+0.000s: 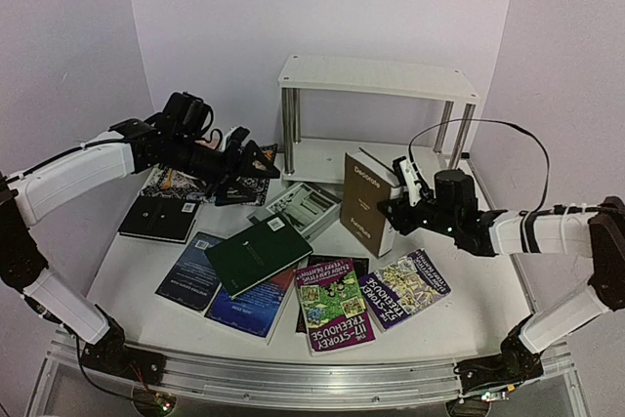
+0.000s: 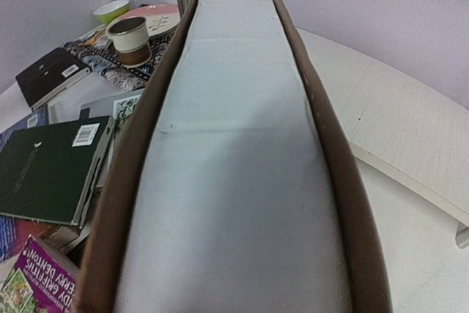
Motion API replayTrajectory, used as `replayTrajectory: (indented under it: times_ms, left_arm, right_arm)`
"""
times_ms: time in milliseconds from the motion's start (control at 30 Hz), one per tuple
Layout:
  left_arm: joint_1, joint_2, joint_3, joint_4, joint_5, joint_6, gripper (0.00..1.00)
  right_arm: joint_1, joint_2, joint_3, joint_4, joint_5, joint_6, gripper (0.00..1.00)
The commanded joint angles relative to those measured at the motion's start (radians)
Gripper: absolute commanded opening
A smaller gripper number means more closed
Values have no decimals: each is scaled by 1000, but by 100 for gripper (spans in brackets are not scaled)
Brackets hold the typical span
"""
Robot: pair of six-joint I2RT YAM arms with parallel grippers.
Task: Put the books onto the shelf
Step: Pick up the book from the center of the board, then place the book on the shelf.
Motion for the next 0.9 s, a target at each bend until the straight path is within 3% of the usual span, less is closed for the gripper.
replayTrajectory:
  times_ms: [0, 133, 367, 600, 867]
  left_arm:
    - [-3, -37, 35, 8, -1, 21, 94]
    - [-3, -44, 21, 8, -6, 25, 93]
    - [-3, -56, 9, 5, -26, 38, 93]
    - [-3, -68, -3, 4, -42, 35, 93]
    - [-3, -73, -12, 4, -38, 22, 92]
  right_arm:
    - [6, -142, 173, -291, -76, -157, 34]
    - [5, -224, 286, -537, -67, -282, 26]
    - [6, -342, 514, -859, -62, -452, 25]
    - [5, -375, 713, -926, 11, -584, 26]
    - [5, -280, 970, -930, 147, -797, 25]
